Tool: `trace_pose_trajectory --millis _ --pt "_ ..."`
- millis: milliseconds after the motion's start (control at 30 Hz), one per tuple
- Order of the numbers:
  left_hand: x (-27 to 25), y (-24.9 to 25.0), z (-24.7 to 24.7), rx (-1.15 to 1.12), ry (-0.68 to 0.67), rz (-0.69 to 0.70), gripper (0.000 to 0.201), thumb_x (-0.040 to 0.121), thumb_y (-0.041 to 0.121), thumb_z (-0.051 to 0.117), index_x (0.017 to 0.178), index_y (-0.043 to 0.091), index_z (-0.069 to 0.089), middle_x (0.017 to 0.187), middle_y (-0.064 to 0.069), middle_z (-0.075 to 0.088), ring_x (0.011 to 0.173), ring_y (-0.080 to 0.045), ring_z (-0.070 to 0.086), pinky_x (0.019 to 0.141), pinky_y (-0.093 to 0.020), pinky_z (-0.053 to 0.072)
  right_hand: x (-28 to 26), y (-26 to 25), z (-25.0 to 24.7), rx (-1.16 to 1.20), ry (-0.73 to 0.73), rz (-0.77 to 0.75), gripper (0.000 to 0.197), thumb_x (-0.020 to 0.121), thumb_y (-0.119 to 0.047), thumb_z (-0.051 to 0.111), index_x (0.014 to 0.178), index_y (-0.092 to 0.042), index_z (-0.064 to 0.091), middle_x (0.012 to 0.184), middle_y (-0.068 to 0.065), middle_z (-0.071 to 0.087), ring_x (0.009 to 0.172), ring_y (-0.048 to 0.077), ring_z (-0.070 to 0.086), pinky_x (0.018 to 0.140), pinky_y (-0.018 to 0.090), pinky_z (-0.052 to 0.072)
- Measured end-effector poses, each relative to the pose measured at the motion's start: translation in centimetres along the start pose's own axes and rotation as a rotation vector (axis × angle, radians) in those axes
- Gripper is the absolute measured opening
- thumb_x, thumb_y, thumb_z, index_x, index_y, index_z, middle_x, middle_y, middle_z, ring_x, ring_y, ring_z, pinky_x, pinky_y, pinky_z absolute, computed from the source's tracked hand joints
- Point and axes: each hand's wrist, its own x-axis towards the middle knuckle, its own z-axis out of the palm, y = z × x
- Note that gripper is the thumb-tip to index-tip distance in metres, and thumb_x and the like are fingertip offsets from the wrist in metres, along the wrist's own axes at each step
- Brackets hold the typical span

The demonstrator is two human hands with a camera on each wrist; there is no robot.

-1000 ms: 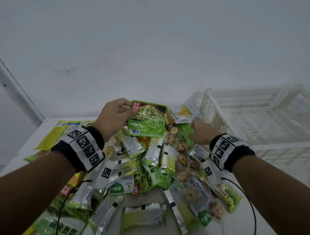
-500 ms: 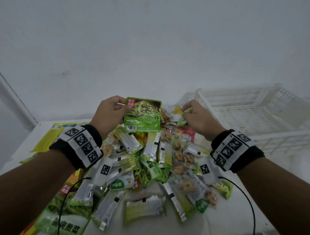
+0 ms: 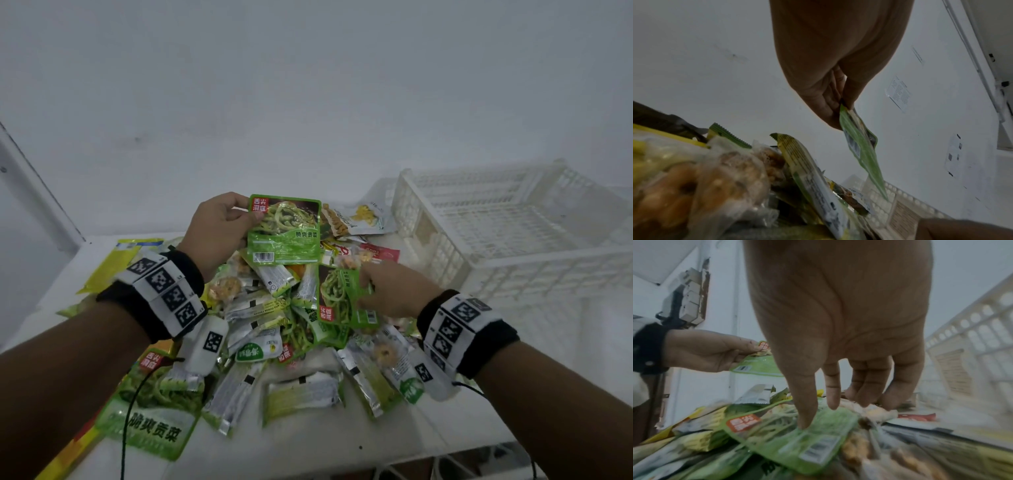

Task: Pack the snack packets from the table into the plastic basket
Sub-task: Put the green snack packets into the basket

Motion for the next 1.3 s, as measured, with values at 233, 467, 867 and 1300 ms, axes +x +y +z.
trace_pose_trajectory --millis 233,467,867,1300 --pt "-0.7 -0.1 0.1 0.012 0.007 -0.008 0.002 0.095 0.012 0.070 0.096 0.014 0.070 0.092 -0.017 0.077 0.098 -0.049 0.068 0.086 -0.071 0.052 2.6 -1.3 -0.7 0.083 0.010 -0.168 0.065 0.087 -0.050 0.075 0.141 -0.027 0.048 0.137 -0.001 0.051 0.124 0.020 0.051 0.103 0.039 0.046" --pt "-1.3 0.2 -0.1 0.033 0.037 -0.008 0.004 0.096 0.011 0.069 0.100 0.011 0.069 0.093 -0.018 0.076 0.096 -0.045 0.070 0.086 -0.065 0.056 4.0 -1.0 -0.9 0.090 -0.085 -0.180 0.083 0.085 -0.054 0.076 0.154 -0.024 0.041 0.154 0.001 0.048 0.136 0.022 0.048 0.113 0.039 0.040" --pt "-1.4 1.3 0.8 0.048 0.095 -0.019 0.007 0.096 0.013 0.069 0.102 0.010 0.068 0.093 -0.014 0.077 0.093 -0.040 0.072 0.070 -0.041 0.060 3.0 0.6 -3.8 0.572 0.230 -0.136 0.026 0.091 -0.029 0.075 0.110 -0.022 0.059 0.095 -0.011 0.064 0.077 0.007 0.056 0.057 0.017 0.039" --pt "-0.5 4.6 5.7 -0.114 -0.051 0.027 0.011 0.097 0.008 0.065 0.107 0.003 0.065 0.096 -0.017 0.076 0.085 -0.026 0.076 0.069 -0.033 0.063 -1.9 6.3 -8.5 0.930 0.663 0.113 0.017 0.094 -0.023 0.073 0.094 -0.025 0.056 0.095 0.015 0.070 0.090 0.032 0.071 0.070 0.043 0.057"
